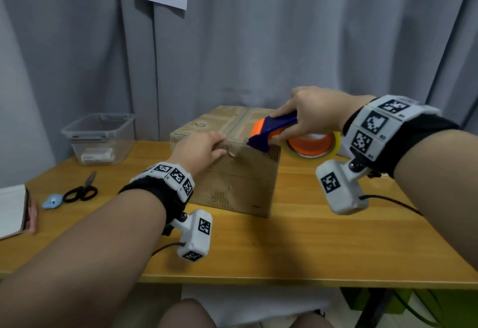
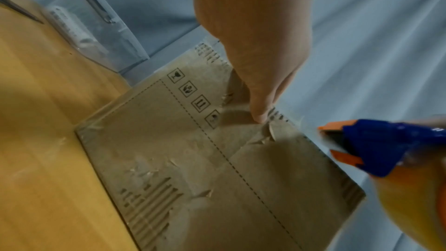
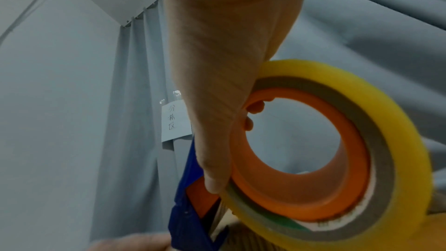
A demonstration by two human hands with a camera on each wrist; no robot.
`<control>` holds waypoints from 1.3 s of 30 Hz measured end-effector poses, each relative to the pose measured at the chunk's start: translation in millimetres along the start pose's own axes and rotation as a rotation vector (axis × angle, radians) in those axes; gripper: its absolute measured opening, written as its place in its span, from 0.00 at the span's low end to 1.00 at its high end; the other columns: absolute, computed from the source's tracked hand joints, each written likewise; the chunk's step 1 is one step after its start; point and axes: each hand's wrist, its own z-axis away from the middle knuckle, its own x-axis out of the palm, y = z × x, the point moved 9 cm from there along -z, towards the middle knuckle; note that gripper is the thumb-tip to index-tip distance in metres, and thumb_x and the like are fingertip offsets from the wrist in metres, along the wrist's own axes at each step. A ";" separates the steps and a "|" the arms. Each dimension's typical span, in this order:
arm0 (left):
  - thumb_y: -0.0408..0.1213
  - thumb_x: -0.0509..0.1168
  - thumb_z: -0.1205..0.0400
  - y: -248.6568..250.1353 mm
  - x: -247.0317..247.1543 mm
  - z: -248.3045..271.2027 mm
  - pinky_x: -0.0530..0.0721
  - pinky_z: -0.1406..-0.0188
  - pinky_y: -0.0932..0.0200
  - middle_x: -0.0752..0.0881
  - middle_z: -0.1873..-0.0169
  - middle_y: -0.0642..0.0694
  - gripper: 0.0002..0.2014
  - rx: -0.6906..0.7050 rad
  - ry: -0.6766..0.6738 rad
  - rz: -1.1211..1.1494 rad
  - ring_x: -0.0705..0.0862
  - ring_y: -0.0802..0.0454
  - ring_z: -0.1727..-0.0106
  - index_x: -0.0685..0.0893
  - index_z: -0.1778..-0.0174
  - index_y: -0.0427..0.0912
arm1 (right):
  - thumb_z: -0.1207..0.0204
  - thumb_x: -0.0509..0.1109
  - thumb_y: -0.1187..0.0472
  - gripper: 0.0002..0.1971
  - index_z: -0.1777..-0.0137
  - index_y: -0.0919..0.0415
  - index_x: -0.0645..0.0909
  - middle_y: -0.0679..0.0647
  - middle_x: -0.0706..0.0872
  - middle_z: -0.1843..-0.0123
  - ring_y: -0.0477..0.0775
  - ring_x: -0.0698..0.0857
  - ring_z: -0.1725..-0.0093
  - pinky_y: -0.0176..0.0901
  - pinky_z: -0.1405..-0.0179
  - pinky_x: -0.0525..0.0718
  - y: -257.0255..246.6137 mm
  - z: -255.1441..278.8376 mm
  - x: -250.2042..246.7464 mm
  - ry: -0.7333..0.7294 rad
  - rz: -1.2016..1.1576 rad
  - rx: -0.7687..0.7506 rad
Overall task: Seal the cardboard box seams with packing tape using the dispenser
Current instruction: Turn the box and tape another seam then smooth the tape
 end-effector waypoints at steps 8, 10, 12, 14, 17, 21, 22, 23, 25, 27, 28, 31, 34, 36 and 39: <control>0.55 0.62 0.19 7.7 -2.2 3.8 0.76 0.32 0.48 0.76 0.28 0.50 0.28 0.072 -0.082 -0.073 0.75 0.49 0.28 0.68 0.23 0.56 | 0.29 0.73 0.42 0.25 0.31 0.46 0.80 0.42 0.80 0.59 0.47 0.79 0.58 0.42 0.58 0.76 5.4 -8.5 16.6 -0.029 -0.083 0.037; 0.54 0.65 0.21 -22.0 -11.0 7.5 0.77 0.33 0.50 0.78 0.29 0.51 0.27 -0.029 -0.064 -0.041 0.76 0.49 0.30 0.71 0.25 0.56 | 0.29 0.74 0.43 0.26 0.31 0.46 0.80 0.41 0.80 0.59 0.44 0.78 0.61 0.39 0.61 0.72 10.0 -7.1 20.1 -0.005 -0.107 0.045; 0.54 0.66 0.22 -38.6 -14.8 11.2 0.76 0.35 0.51 0.79 0.30 0.49 0.27 -0.095 -0.063 -0.063 0.77 0.47 0.31 0.73 0.27 0.54 | 0.29 0.74 0.42 0.26 0.31 0.46 0.80 0.37 0.75 0.62 0.41 0.75 0.65 0.37 0.63 0.70 14.4 -5.1 23.4 0.022 -0.124 0.058; 0.56 0.66 0.23 -30.5 -13.8 8.3 0.78 0.39 0.50 0.82 0.34 0.48 0.26 -0.108 -0.075 -0.103 0.79 0.46 0.34 0.76 0.30 0.53 | 0.29 0.74 0.42 0.26 0.31 0.46 0.80 0.37 0.75 0.62 0.40 0.74 0.66 0.37 0.62 0.70 15.7 -4.4 24.1 0.031 -0.143 0.062; 0.52 0.65 0.21 16.0 -0.3 -1.0 0.77 0.34 0.50 0.78 0.29 0.49 0.28 0.021 -0.095 -0.083 0.76 0.48 0.30 0.71 0.24 0.53 | 0.30 0.74 0.42 0.26 0.31 0.45 0.80 0.40 0.79 0.59 0.42 0.77 0.63 0.39 0.60 0.73 14.5 -4.5 24.2 0.036 -0.162 0.051; 0.43 0.66 0.20 48.2 9.7 -6.9 0.68 0.27 0.55 0.73 0.24 0.51 0.28 0.110 -0.036 -0.007 0.70 0.52 0.24 0.68 0.22 0.52 | 0.30 0.73 0.41 0.27 0.30 0.43 0.78 0.37 0.72 0.63 0.45 0.76 0.59 0.41 0.58 0.73 14.7 0.1 24.5 0.029 -0.127 0.047; 0.43 0.66 0.20 46.3 10.0 -7.4 0.70 0.29 0.55 0.75 0.26 0.51 0.28 0.095 -0.030 0.006 0.72 0.51 0.25 0.70 0.23 0.53 | 0.29 0.72 0.39 0.28 0.29 0.42 0.78 0.38 0.71 0.63 0.46 0.75 0.59 0.42 0.58 0.74 11.8 1.9 21.5 0.022 -0.095 0.028; 0.44 0.66 0.21 43.3 10.6 -7.5 0.73 0.32 0.55 0.77 0.28 0.52 0.27 0.080 -0.033 0.014 0.74 0.51 0.28 0.71 0.24 0.55 | 0.29 0.71 0.37 0.28 0.29 0.41 0.77 0.41 0.71 0.62 0.47 0.75 0.59 0.44 0.57 0.77 8.7 3.0 16.1 0.026 -0.061 0.005; 0.47 0.67 0.22 37.7 10.3 -7.4 0.78 0.39 0.54 0.81 0.32 0.52 0.26 0.059 -0.037 0.030 0.79 0.50 0.33 0.73 0.26 0.56 | 0.31 0.69 0.33 0.29 0.30 0.37 0.76 0.44 0.69 0.60 0.46 0.72 0.60 0.46 0.55 0.77 6.9 4.5 0.3 0.058 -0.018 -0.017; 0.50 0.67 0.22 34.9 9.0 -7.6 0.79 0.38 0.51 0.81 0.32 0.51 0.26 0.034 -0.041 0.033 0.79 0.49 0.33 0.73 0.26 0.56 | 0.31 0.70 0.33 0.29 0.30 0.36 0.75 0.41 0.66 0.61 0.45 0.71 0.61 0.44 0.57 0.74 15.6 10.7 -13.7 0.087 0.007 0.000; 0.50 0.66 0.21 34.3 9.0 -7.6 0.79 0.37 0.50 0.80 0.31 0.51 0.27 0.019 -0.051 0.029 0.79 0.49 0.32 0.72 0.25 0.55 | 0.31 0.70 0.34 0.28 0.30 0.36 0.76 0.40 0.66 0.61 0.45 0.71 0.62 0.43 0.58 0.73 23.7 17.4 -18.3 0.095 0.011 0.020; 0.51 0.66 0.21 36.2 7.5 -7.9 0.79 0.35 0.51 0.79 0.30 0.51 0.27 0.001 -0.067 0.000 0.78 0.49 0.31 0.71 0.25 0.56 | 0.30 0.71 0.36 0.27 0.30 0.38 0.78 0.38 0.69 0.62 0.41 0.72 0.65 0.41 0.60 0.72 47.9 39.1 -16.9 0.091 -0.006 0.071; 0.50 0.65 0.20 41.6 7.0 -9.6 0.78 0.34 0.50 0.78 0.29 0.50 0.27 0.017 -0.093 -0.037 0.77 0.47 0.30 0.70 0.24 0.54 | 0.29 0.70 0.36 0.26 0.30 0.36 0.76 0.39 0.69 0.61 0.42 0.72 0.64 0.42 0.59 0.75 52.2 49.2 2.3 0.061 -0.016 0.088; 0.49 0.65 0.20 42.7 8.8 -10.8 0.77 0.33 0.49 0.77 0.28 0.50 0.27 0.025 -0.111 -0.047 0.76 0.47 0.29 0.70 0.24 0.54 | 0.28 0.70 0.36 0.26 0.30 0.35 0.75 0.40 0.68 0.60 0.44 0.73 0.63 0.42 0.59 0.76 52.1 49.4 15.0 0.053 -0.022 0.096; 0.49 0.65 0.20 42.1 8.5 -9.9 0.78 0.34 0.50 0.78 0.28 0.49 0.27 0.017 -0.112 -0.048 0.77 0.47 0.30 0.70 0.24 0.55 | 0.26 0.70 0.40 0.25 0.28 0.38 0.75 0.41 0.71 0.61 0.40 0.71 0.65 0.40 0.60 0.73 56.4 52.0 26.3 0.049 -0.066 0.112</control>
